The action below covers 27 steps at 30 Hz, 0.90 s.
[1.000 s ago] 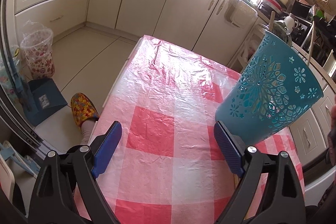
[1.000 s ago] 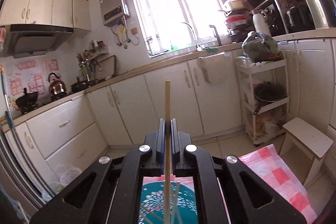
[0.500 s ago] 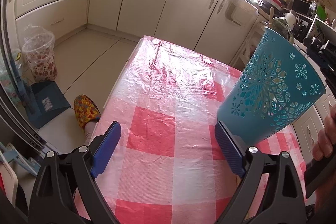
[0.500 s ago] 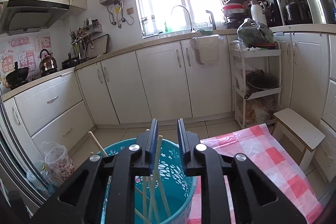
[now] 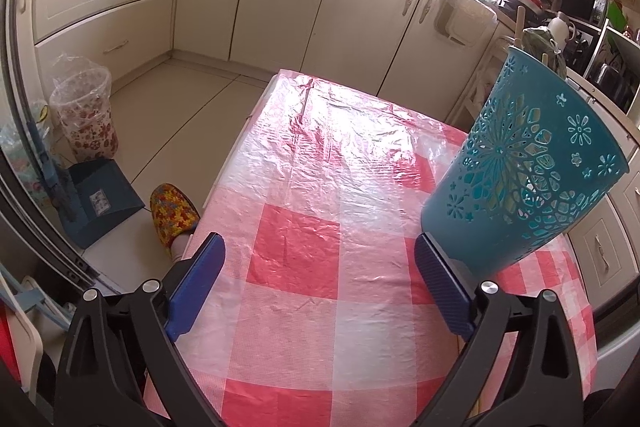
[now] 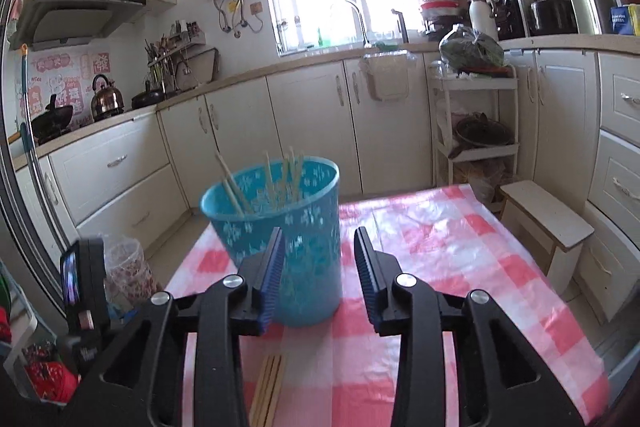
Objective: Organize utensils
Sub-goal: 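Move the open right gripper back to the remaining chopsticks, then bring the open left gripper down beside the remaining chopsticks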
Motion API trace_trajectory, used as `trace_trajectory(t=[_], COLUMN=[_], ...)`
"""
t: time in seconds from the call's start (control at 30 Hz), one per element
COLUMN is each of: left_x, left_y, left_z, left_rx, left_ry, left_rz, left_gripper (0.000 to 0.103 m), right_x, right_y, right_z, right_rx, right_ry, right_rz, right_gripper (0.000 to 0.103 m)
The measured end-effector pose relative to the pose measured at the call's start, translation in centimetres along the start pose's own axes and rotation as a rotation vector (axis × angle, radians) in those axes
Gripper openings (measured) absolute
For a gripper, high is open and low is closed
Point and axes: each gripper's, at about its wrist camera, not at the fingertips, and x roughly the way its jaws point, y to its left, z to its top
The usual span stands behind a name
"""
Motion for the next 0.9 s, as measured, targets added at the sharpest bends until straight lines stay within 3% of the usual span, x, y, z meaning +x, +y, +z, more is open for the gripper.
trace_trajectory(t=[0.27, 0.4, 0.6, 0.9], left_x=[0.0, 0.1, 0.1, 0.1], left_y=[0.1, 0.3, 0.3, 0.3], left_z=[0.0, 0.0, 0.0, 0.0], left_rx=[-0.001, -0.003, -0.004, -0.004], left_ry=[0.001, 0.003, 0.003, 0.003], left_rz=[0.008, 0.007, 0.007, 0.007], left_gripper=[0.092, 0.093, 0.093, 0.093], right_x=[3.0, 4.1, 5.0, 5.5], right_y=[0.7, 1.3, 2.4, 3.4], right_z=[-4.5, -6.1, -7.6, -8.1], right_rx=[-0.048, -0.073, -0.098, -0.117], right_ry=[0.247, 0.339, 0.413, 0.44], right_rz=[0.011, 0.034, 0.052, 0.071], right_gripper=[0.036, 0.029, 0.021, 0.02])
